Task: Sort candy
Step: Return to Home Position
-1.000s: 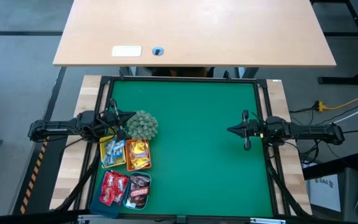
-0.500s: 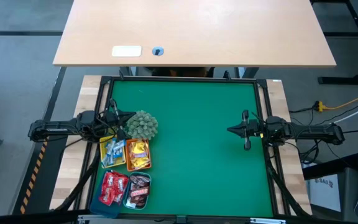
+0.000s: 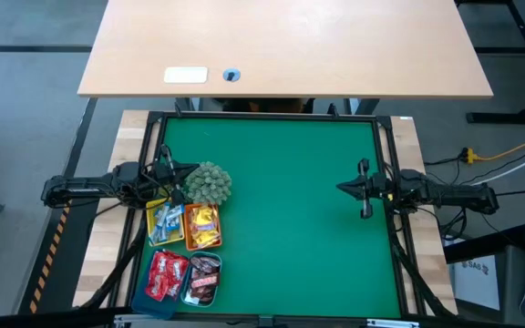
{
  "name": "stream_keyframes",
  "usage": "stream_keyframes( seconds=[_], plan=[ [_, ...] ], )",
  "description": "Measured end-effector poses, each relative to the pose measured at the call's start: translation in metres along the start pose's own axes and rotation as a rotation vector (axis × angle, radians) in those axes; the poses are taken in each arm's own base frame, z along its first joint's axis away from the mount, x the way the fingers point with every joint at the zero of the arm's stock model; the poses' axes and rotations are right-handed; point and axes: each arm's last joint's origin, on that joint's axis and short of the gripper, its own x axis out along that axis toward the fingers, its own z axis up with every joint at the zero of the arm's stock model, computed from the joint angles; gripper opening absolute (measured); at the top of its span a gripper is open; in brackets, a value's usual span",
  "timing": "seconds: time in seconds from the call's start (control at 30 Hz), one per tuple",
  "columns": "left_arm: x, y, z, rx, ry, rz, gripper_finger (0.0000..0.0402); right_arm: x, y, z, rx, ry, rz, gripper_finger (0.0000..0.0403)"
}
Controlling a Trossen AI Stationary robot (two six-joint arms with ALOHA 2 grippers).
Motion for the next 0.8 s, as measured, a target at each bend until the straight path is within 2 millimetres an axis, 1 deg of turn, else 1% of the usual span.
stream_keyframes(
  seconds=[0.8],
  plan=[
    [0.0, 0.0, -0.0002, 0.001, 0.002, 0.0, 0.0002, 0.0001, 0.0003, -0.0018, 0.001, 0.019, 0.009, 0.0001]
  ],
)
